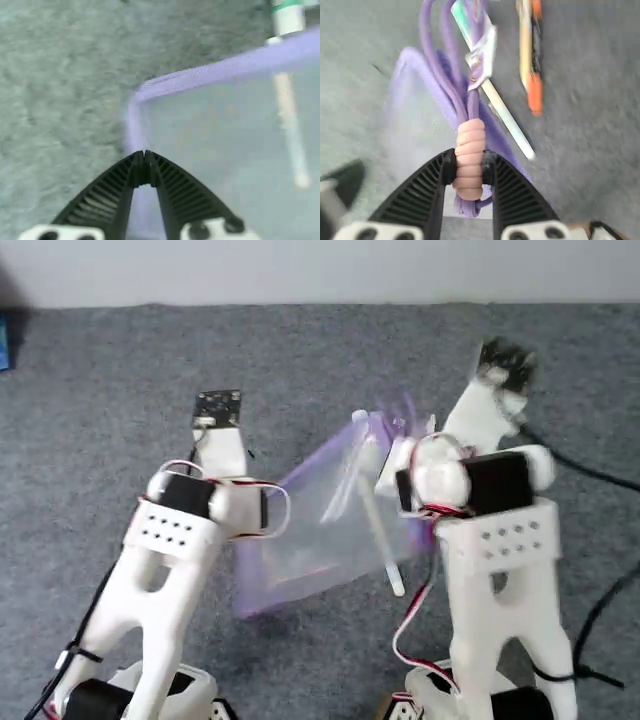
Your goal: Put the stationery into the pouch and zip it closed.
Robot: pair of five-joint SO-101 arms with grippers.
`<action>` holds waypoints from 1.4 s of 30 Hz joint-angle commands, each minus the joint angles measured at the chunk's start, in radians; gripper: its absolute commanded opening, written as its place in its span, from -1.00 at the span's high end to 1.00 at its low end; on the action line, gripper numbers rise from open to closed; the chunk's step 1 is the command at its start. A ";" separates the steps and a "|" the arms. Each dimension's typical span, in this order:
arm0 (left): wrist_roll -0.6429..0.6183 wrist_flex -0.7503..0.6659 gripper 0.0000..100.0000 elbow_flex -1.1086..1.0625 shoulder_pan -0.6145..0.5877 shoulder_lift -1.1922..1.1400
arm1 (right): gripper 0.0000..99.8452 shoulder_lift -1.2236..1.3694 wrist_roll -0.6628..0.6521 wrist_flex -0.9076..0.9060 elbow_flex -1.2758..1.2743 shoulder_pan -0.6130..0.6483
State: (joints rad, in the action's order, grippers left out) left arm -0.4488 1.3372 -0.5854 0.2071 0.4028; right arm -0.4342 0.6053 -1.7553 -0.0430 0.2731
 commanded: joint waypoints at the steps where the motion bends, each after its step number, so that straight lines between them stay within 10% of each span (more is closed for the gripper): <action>1: 0.060 0.112 0.97 0.105 -0.061 0.015 | 0.98 -0.056 0.008 -0.039 -0.155 -0.004; 24: 0.218 0.324 0.97 0.337 -0.345 0.015 | 0.98 0.309 0.008 0.519 -0.381 0.372; 30: 0.218 0.324 0.97 0.337 -0.388 0.017 | 0.48 0.309 -0.003 0.275 -0.296 0.372; 37: 0.212 0.318 0.97 0.337 -0.387 0.017 | 0.22 0.309 -0.155 0.102 -0.192 0.314; 42: 0.212 0.322 0.97 0.337 -0.388 0.017 | 0.41 0.309 -0.628 0.102 -0.161 0.136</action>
State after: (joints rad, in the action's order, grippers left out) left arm -0.2386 1.6517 -0.2938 -0.1734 0.4028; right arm -0.1197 0.2877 -1.6372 -0.2547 0.5094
